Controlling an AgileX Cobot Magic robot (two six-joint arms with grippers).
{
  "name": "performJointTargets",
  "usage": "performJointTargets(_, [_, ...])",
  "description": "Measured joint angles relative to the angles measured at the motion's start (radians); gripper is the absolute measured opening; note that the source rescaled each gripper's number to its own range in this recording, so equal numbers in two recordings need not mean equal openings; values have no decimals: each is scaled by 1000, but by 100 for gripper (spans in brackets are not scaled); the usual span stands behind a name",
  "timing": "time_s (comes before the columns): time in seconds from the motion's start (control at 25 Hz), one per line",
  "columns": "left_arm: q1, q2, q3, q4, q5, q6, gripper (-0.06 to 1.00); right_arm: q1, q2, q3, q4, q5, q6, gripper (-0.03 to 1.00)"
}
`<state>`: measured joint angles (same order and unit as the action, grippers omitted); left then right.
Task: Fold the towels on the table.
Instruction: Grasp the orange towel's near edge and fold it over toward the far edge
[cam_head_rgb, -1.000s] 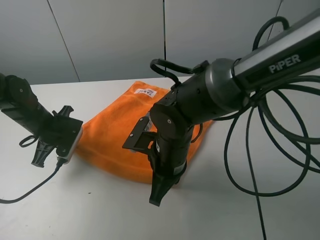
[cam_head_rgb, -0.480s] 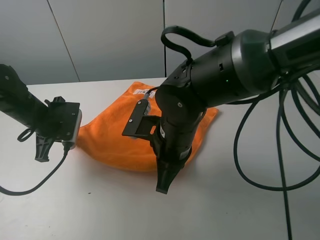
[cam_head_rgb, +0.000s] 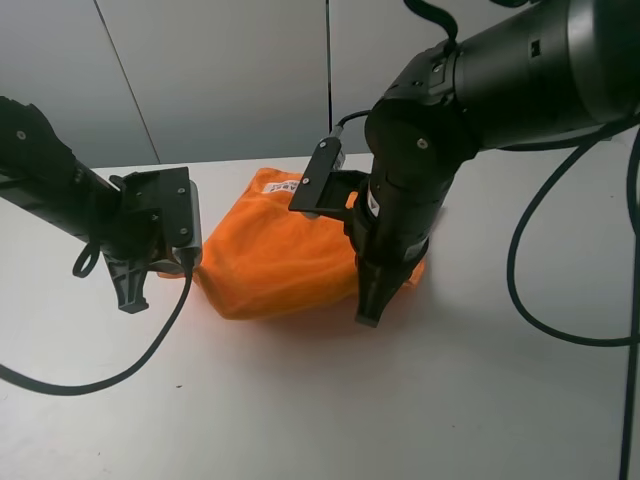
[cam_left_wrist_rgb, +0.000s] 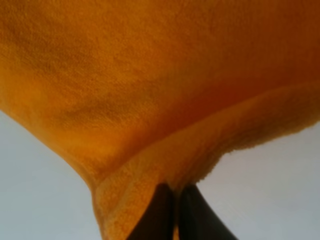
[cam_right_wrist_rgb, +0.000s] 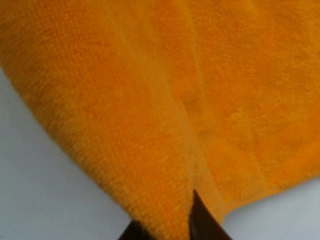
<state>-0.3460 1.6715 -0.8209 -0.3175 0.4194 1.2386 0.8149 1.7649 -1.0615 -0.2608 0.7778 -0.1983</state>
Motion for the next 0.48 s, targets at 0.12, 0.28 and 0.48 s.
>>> performJointTargets(0.12, [-33,-19,0,19,19,-118,0,-39,-47,0,-14,5,3,0])
performJointTargets(0.28, [-47,-47,0,43,69,-266,0,-71,-90,0,-25,9,3,0])
performJointTargets(0.48, [-50,-98,0,148,66,-396,0,-77,-92,0,-83,10,3,0])
